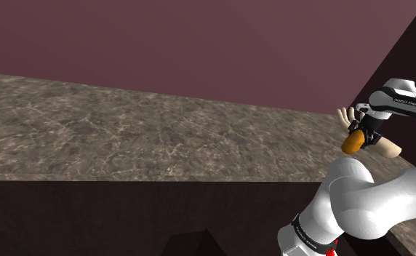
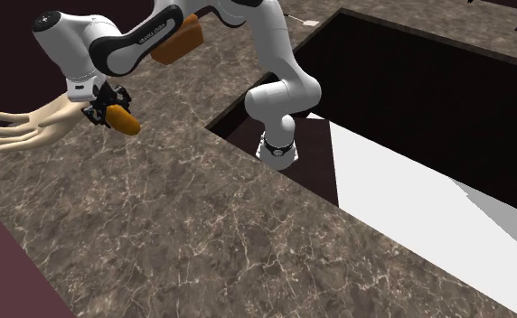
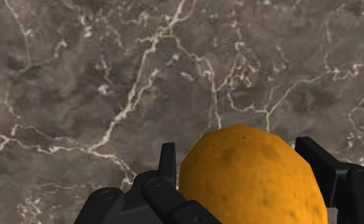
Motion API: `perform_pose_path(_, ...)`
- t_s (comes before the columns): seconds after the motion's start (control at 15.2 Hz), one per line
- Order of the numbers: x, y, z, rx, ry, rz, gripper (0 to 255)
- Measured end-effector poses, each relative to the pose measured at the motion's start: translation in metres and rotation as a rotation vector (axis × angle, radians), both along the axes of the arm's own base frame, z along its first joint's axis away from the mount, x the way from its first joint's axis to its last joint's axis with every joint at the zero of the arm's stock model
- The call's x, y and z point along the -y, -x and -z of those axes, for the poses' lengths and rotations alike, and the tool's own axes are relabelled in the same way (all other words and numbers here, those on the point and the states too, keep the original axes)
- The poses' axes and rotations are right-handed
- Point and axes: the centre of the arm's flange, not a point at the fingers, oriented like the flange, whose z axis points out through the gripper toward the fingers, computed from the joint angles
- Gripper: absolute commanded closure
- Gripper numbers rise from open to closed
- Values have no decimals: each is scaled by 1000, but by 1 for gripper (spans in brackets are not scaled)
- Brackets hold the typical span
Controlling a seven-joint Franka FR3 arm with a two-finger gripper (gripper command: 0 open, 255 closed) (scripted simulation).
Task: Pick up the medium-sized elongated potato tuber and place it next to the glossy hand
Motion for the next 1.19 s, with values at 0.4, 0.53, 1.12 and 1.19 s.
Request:
perform_pose_path(0.4, -4, 0, 1, 18, 12, -6, 0)
perform_pose_path(0.53, -2, -2, -3, 6, -4, -5, 0)
perform_pose_path(1.12, -4, -4, -41, -4, -23, -5, 0)
perform_pose_path(1.19, -4, -4, -41, -4, -23, -5, 0)
